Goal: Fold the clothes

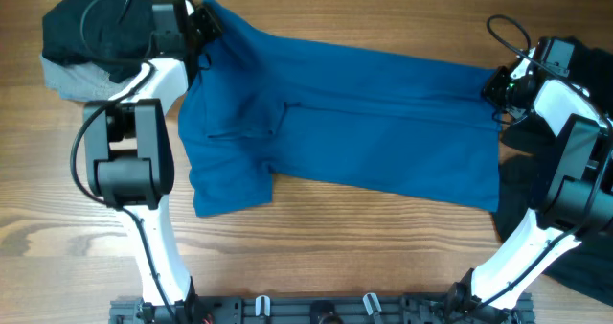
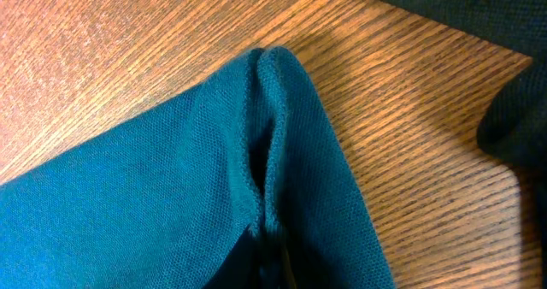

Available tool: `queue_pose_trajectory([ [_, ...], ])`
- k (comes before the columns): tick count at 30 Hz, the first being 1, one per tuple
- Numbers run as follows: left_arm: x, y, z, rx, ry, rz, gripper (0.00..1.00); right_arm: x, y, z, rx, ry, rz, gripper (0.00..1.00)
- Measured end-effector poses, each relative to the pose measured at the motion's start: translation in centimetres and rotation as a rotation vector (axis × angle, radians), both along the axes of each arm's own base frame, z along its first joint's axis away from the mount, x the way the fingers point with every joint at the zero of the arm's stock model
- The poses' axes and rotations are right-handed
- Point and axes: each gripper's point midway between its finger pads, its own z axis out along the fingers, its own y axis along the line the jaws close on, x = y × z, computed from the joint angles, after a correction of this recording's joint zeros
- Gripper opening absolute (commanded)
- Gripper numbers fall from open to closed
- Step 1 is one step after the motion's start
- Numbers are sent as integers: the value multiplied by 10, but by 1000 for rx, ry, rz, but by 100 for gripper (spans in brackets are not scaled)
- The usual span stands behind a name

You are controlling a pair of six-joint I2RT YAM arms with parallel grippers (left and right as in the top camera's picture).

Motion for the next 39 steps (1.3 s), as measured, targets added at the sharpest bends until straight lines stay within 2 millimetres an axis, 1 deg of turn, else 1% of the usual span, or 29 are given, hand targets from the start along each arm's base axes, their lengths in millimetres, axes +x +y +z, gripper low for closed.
queue_pose_trajectory([
  [1,3,0,-9,-16,-3,12,50,0,0,0,-1,1,-1,11],
  [2,4,0,-17,-28,6,18,64,0,0,0,-2,2,-1,15],
  [3,5,0,-21,-44,1,23,68,0,-1,0,-2,2,-2,16],
  [5,5,-7,-20,-47,-5,-21,70,0,0,0,-2,2,-4,19],
  [6,4,-13,-18,-48,-11,-56,66,0,0,1,-2,2,-2,19],
  [7,1,-17,-18,-47,-1,-84,60,1,1,1,-3,2,-1,20],
  [9,-5,-21,-12,-32,15,-123,35,1,1,1,-2,2,-1,20],
  [10,-8,-23,-6,-22,22,-138,14,1,1,1,-2,2,-1,21],
  [11,-12,-24,3,-14,28,-152,4,1,1,1,-2,3,-1,22],
  [12,-16,-25,14,-15,33,-159,4,1,1,1,-2,3,-1,22],
  [13,-19,-25,20,-7,39,-167,4,1,1,1,-2,3,-1,22],
  [15,-20,-24,23,2,38,-173,4,0,1,1,-1,4,-1,22],
  [16,-18,-21,25,5,26,-171,22,0,1,1,-1,4,-1,22],
  [17,-15,-15,30,6,3,-163,35,0,1,1,-1,4,-1,23],
  [19,-16,-9,30,6,6,-159,38,0,1,1,-1,4,-1,23],
  [21,-23,-9,23,-16,50,-179,39,0,1,1,-1,5,-1,24],
  [22,-30,-13,19,-15,82,-206,33,0,1,1,0,7,-1,24],
  [23,-33,-14,20,-2,87,-224,26,0,1,1,0,8,-1,24],
  [24,-36,-15,24,14,87,-239,14,0,1,1,0,10,-1,25],
  [25,-39,-15,35,25,80,-247,4,0,1,1,0,10,-1,25],
  [26,-42,-15,48,38,66,-255,4,0,1,1,0,10,-1,25],
  [28,-56,-16,64,42,95,-261,4,-1,1,1,1,13,-1,25],
  [29,-60,-15,63,43,115,-260,4,-1,1,1,1,13,-2,26],
  [32,-72,-12,44,58,203,-257,4,-1,1,1,1,14,-1,26],
  [34,-74,-15,36,69,221,-272,4,-1,1,1,1,14,-1,26],
  [35,-73,-20,28,73,228,-284,4,-1,1,1,1,14,-1,27],
  [36,-71,-31,8,77,247,-308,4,-1,1,1,1,14,-1,27],
  [37,-70,-38,-4,78,258,-321,4,-1,1,1,0,14,1,27],
  [39,-58,-55,-37,89,241,-352,4,-1,1,1,-1,15,2,27],
])
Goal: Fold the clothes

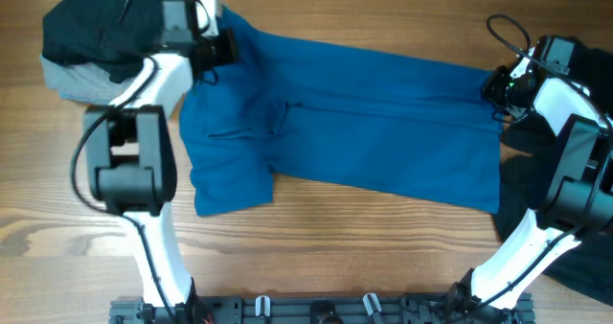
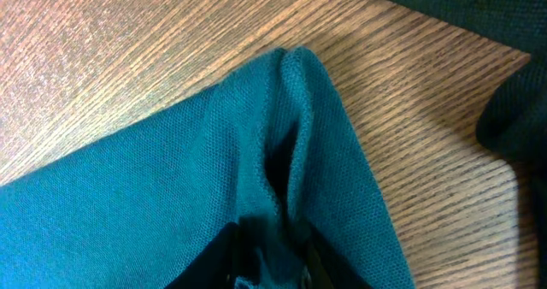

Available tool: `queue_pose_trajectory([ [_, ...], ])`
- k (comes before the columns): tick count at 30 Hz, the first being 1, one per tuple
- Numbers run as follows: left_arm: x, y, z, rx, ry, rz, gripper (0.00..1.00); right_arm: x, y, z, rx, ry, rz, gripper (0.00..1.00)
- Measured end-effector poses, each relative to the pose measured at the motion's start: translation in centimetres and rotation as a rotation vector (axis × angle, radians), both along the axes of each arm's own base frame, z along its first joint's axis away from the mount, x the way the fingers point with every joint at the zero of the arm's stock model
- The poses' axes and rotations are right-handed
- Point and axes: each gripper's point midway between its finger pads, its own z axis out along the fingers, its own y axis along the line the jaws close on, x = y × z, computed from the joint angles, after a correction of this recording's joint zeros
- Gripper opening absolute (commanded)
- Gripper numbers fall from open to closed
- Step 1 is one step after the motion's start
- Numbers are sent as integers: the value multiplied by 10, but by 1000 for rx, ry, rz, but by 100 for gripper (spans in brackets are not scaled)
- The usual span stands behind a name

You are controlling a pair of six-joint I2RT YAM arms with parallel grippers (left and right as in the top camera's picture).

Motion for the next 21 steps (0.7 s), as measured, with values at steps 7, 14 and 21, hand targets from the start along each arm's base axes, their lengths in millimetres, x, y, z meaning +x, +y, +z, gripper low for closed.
queue_pose_trajectory([
  [7,32,-5,-25,-100,-95,53,41,-2,3,1,-10,5,53,38],
  [14,-61,34,126,-81,31,13,57,-59,17,76,-1,46,66,53],
  [21,-189,101,162,52,313,174,65,-143,55,218,-55,-117,95,68],
])
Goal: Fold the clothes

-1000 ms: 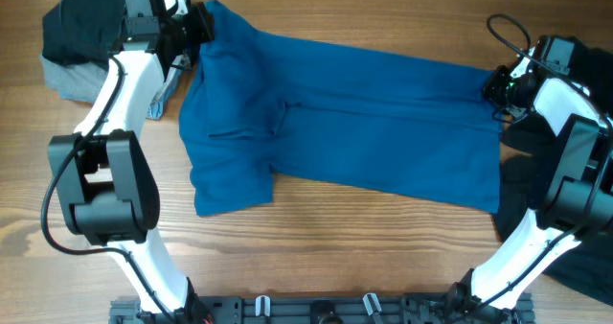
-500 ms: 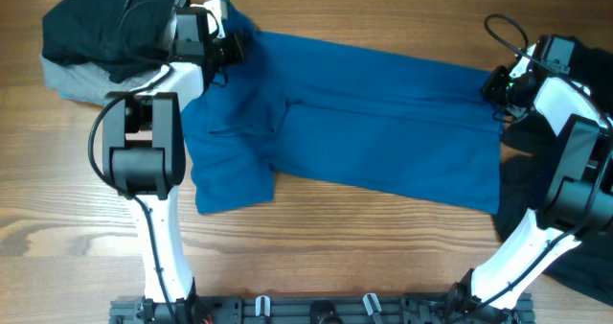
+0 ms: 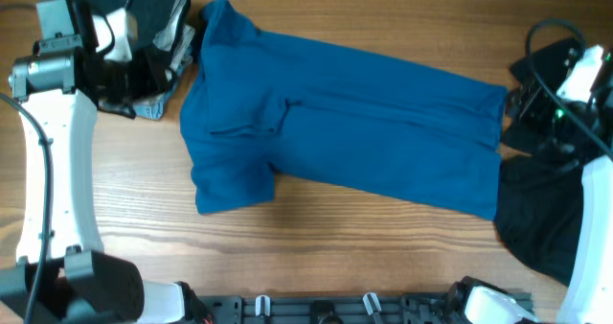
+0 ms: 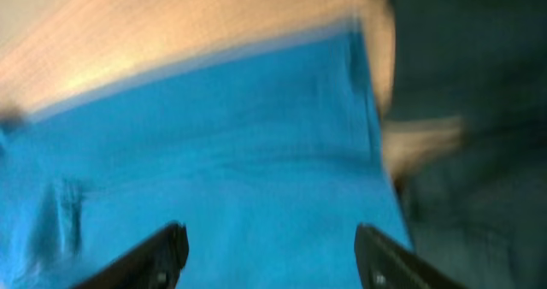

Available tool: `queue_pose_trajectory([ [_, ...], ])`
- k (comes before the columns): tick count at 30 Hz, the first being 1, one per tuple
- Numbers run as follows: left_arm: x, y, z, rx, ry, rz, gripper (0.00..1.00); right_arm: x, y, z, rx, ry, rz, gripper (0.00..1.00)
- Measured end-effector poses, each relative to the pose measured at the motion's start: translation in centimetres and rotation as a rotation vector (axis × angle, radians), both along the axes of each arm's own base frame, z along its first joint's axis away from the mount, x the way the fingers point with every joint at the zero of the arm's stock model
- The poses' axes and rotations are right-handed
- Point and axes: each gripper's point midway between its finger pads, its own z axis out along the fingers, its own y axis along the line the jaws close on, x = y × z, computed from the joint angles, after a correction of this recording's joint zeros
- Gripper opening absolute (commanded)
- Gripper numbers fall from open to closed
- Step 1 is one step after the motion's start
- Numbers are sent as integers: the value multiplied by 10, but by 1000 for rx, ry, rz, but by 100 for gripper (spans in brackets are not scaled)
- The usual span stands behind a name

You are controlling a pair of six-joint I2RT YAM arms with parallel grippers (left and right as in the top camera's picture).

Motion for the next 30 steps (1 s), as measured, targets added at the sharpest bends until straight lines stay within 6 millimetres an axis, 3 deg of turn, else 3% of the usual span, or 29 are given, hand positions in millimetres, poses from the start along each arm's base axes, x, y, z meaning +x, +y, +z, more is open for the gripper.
queue_pose_trajectory([
  [1,-18,0,-27,-13,117,7,66,-15,6,-9,29,68,-2,68],
  [4,-63,-12,-98,-78,355,-3,66,-29,12,-43,86,196,-16,69],
  [8,-103,-26,-146,-134,474,-13,64,-50,20,-114,182,429,-41,72],
  [10,-120,-31,-168,-145,508,-15,61,-56,22,-133,207,493,-45,72],
  [15,-146,-33,-189,-141,572,-8,56,-56,22,-159,229,536,-67,72],
  [19,-152,-21,-199,-70,601,68,35,-56,22,-160,233,540,-77,77],
  [23,-150,-18,-202,-58,591,86,29,-57,22,-160,236,542,-89,77],
  [24,-145,-20,-203,-67,572,88,7,-56,22,-160,237,542,-91,77],
  [30,-150,-29,-199,-122,592,85,4,-63,25,-169,248,561,-109,82],
])
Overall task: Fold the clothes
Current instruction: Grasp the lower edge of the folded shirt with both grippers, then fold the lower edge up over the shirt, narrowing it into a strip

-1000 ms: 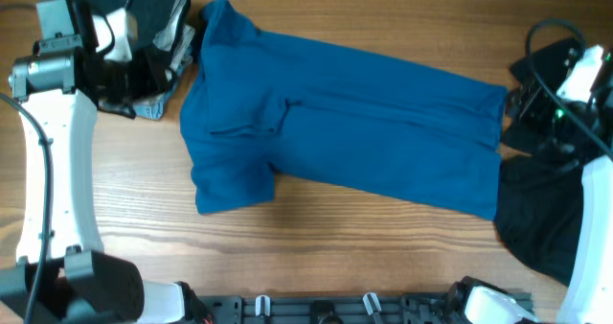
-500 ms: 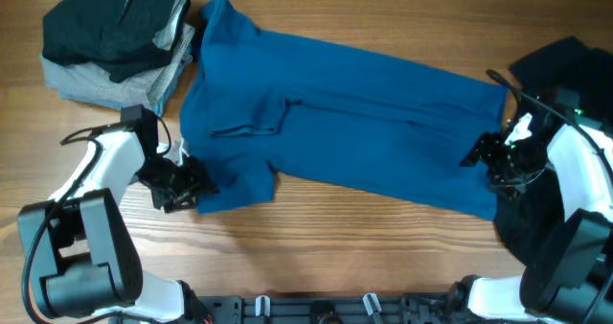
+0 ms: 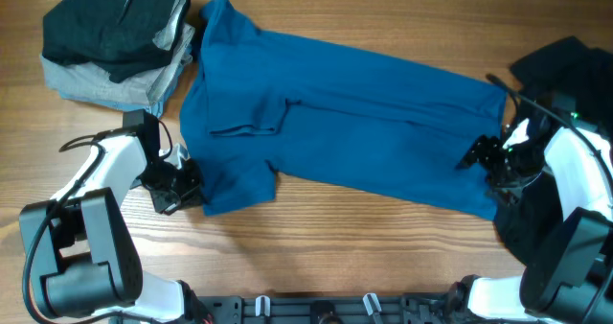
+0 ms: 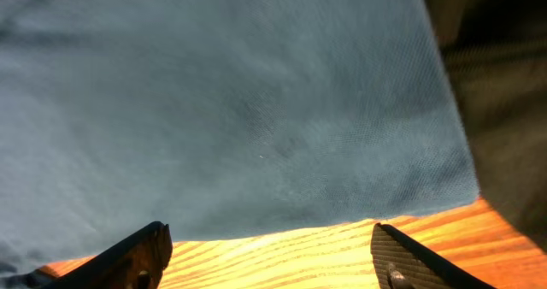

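A blue shirt point(image 3: 345, 123) lies spread flat across the table, sleeve and collar end to the left, hem to the right. My left gripper point(image 3: 178, 186) rests low on the table against the near-left sleeve's edge; its jaws are too dark to read. My right gripper point(image 3: 479, 157) hovers over the near-right part of the hem. In the right wrist view its fingers point(image 4: 141, 255) stand wide open over bare wood, just short of the shirt's edge point(image 4: 256, 109), with nothing between them.
A stack of folded dark and grey clothes point(image 3: 115, 36) sits at the far left. Dark garments point(image 3: 560, 65) lie along the right edge, close beside the hem, and show in the right wrist view too as dark cloth point(image 4: 504, 109). Bare wood runs along the front.
Both arms have come down to the shirt's near side. The left went from above the folded stack to the near-left sleeve, the right from beyond the far-right corner to the near-right hem.
First the left gripper was at the shirt's far-left corner and the right was shut on its far-right corner. Both were still there later. Then the shirt lay flat, let go, with both arms off it. Now both grippers are at its near edge.
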Available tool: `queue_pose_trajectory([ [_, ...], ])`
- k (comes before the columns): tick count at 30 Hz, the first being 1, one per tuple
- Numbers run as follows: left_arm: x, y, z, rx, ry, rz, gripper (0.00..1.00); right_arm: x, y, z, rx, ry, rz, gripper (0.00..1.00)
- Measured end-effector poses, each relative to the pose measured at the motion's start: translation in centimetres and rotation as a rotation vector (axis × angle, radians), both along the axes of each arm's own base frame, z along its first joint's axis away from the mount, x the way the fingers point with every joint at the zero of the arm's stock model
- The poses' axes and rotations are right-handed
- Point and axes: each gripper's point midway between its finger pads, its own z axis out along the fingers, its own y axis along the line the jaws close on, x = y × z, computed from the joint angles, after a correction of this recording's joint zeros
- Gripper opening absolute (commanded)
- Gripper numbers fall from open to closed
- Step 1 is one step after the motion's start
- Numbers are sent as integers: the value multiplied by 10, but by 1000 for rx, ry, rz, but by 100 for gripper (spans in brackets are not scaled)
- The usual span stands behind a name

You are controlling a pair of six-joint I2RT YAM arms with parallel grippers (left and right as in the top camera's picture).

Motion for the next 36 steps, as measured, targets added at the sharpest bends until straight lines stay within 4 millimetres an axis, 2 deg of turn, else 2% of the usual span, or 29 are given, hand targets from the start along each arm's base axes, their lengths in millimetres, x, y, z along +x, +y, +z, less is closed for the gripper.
queue_pose_trajectory([
  [3,-1,1,8,-11,21,11,4,-22,8,-20,21,71,-53,67],
  [5,14,6,15,-3,-20,22,4,-38,-4,-27,-12,135,-129,66],
  [9,19,8,17,0,-35,22,4,-59,-28,-40,-57,183,-255,67],
  [12,20,8,17,0,-38,22,4,-70,-30,-55,-62,185,-291,67],
  [13,20,8,17,0,-38,22,4,-69,-30,-57,-60,178,-289,62],
  [15,20,8,17,1,-41,22,4,-66,-31,-57,-63,161,-290,42],
  [16,21,8,17,2,-41,22,4,-62,-34,-57,-69,145,-292,25],
  [17,20,8,17,1,-41,22,4,-59,-36,-57,-75,130,-291,12],
  [18,21,8,17,2,-41,22,4,-53,-39,-58,-85,103,-287,4],
  [20,20,8,18,1,-36,22,4,-43,-43,-57,-93,53,-263,4],
  [22,16,7,26,-6,-5,22,4,-54,-36,-54,-67,99,-235,4],
  [24,7,5,42,-20,58,23,4,-70,-26,-39,-36,162,-212,4],
  [26,0,6,68,-39,124,39,4,-70,-24,-13,-35,142,-207,5],
  [27,2,10,79,-40,122,54,4,-62,-26,6,-41,92,-209,4],
  [28,7,17,96,-37,110,77,4,-56,-26,34,-53,32,-210,4],
  [30,16,26,119,-28,67,92,4,-65,-19,59,-37,37,-207,4],
  [32,38,34,153,3,-59,78,4,-73,-14,67,-29,49,-207,4],
  [34,56,38,166,27,-157,70,4,-63,-19,66,-48,8,-210,5],
  [35,76,38,173,32,-245,59,4,-55,-25,65,-63,-23,-217,7],
  [36,85,34,175,27,-284,49,4,-50,-27,64,-68,-34,-223,8],
])
